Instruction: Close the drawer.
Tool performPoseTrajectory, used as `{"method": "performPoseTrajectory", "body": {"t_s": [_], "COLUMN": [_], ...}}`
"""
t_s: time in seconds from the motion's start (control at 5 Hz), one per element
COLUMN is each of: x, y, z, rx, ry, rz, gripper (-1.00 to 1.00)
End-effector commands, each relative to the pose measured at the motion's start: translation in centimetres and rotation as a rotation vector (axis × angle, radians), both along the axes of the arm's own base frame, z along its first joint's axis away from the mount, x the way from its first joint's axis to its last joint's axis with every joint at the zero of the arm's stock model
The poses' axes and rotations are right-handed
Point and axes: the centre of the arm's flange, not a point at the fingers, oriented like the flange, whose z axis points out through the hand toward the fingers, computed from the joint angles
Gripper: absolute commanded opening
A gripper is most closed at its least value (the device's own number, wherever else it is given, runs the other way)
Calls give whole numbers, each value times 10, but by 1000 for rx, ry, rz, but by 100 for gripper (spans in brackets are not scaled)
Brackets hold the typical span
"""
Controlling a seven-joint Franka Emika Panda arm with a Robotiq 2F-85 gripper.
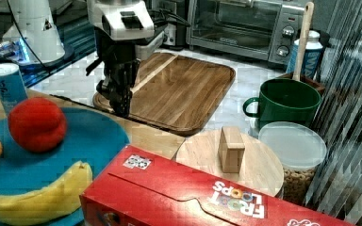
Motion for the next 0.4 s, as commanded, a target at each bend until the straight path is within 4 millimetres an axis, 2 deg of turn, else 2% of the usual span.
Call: {"method": "performPoseTrajectory", "body": {"t_s": [0.2,0.4], "x": [-1,-1], "y": [-100,-100], "z": [65,65], "rx": [-164,-165], "ry": [-148,-148], "rz": [-92,-92], "gripper": [-100,-100]}}
